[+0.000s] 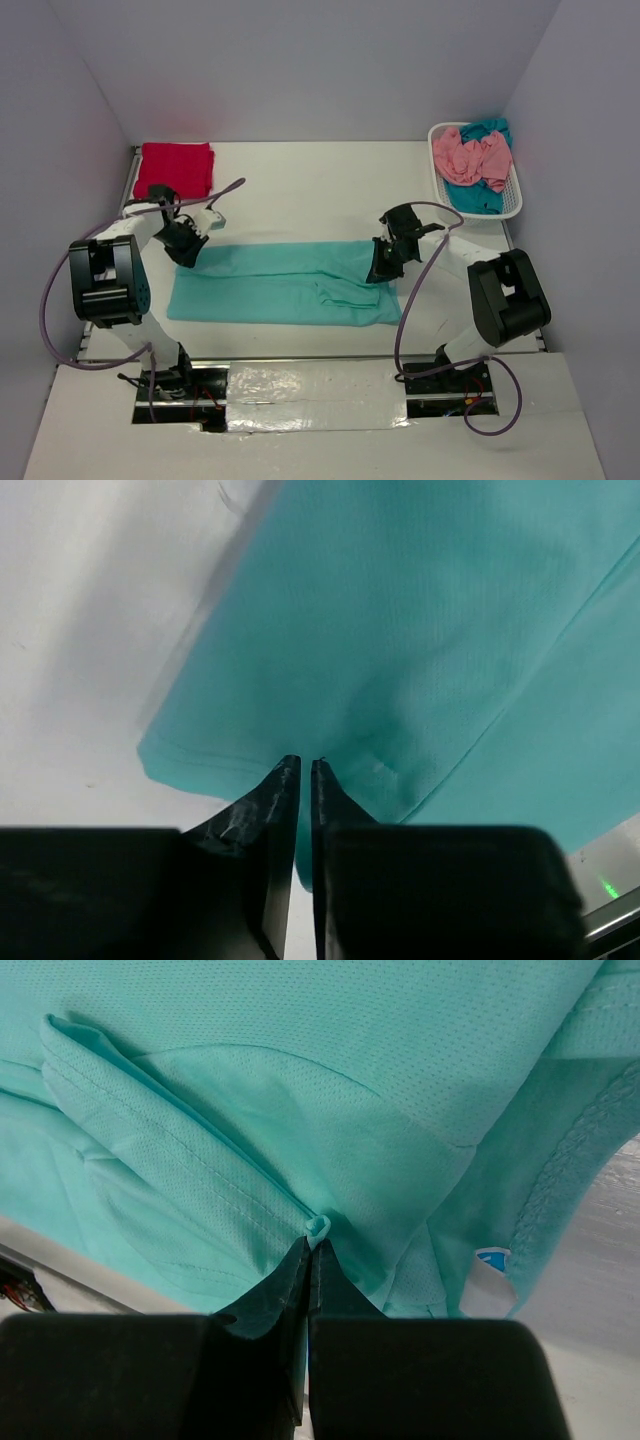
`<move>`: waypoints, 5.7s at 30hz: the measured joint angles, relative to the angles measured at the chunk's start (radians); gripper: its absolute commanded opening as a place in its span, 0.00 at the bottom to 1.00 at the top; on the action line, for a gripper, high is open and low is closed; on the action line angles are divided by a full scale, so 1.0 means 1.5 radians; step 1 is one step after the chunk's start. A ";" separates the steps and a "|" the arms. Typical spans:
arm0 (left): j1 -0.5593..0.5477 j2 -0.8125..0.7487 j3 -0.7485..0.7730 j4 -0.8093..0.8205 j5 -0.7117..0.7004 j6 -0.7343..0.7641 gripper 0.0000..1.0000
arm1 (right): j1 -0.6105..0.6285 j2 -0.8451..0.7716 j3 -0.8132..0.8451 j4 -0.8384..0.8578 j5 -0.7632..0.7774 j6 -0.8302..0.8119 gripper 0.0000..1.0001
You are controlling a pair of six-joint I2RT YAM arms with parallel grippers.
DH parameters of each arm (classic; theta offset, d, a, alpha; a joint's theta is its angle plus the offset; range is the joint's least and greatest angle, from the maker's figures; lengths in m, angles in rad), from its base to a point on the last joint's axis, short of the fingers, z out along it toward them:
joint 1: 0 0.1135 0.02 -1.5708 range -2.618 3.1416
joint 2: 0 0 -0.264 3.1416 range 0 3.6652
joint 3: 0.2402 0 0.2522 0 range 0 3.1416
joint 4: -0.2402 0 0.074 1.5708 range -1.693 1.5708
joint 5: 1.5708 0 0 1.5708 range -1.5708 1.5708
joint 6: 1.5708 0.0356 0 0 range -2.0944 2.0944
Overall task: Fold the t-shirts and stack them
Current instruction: Fold the other side of the tshirt into a rectangle
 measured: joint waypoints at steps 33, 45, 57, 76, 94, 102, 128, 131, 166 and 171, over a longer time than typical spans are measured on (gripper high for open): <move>-0.006 -0.194 -0.116 -0.101 -0.059 0.285 0.99 | 0.000 0.022 0.040 -0.003 0.004 -0.014 0.00; -0.049 -0.194 -0.229 0.032 -0.157 0.314 0.61 | 0.000 0.023 0.037 0.004 0.001 -0.014 0.00; -0.051 -0.178 -0.214 0.074 -0.198 0.273 0.00 | 0.000 0.040 0.058 -0.001 -0.003 -0.017 0.00; -0.054 0.036 0.118 0.175 -0.225 0.050 0.00 | -0.053 0.122 0.343 -0.051 -0.001 -0.059 0.00; -0.055 -0.118 -0.213 0.170 -0.238 0.224 0.00 | -0.052 0.005 0.064 -0.045 -0.032 -0.046 0.00; -0.058 -0.121 -0.221 0.177 -0.250 0.244 0.14 | -0.051 -0.011 0.029 -0.022 -0.055 -0.037 0.00; -0.186 -0.082 0.295 -0.003 0.010 -0.019 0.77 | -0.042 0.023 -0.010 0.033 -0.055 -0.020 0.00; -0.328 -0.021 0.290 0.004 0.092 -0.104 0.00 | -0.042 0.030 -0.010 0.037 -0.055 -0.019 0.00; -0.492 0.300 0.344 0.088 0.258 -0.436 0.00 | -0.044 0.040 0.019 0.046 -0.034 -0.033 0.00; -0.483 0.269 0.319 0.116 0.256 -0.456 0.00 | -0.052 0.020 0.055 0.050 -0.009 -0.045 0.00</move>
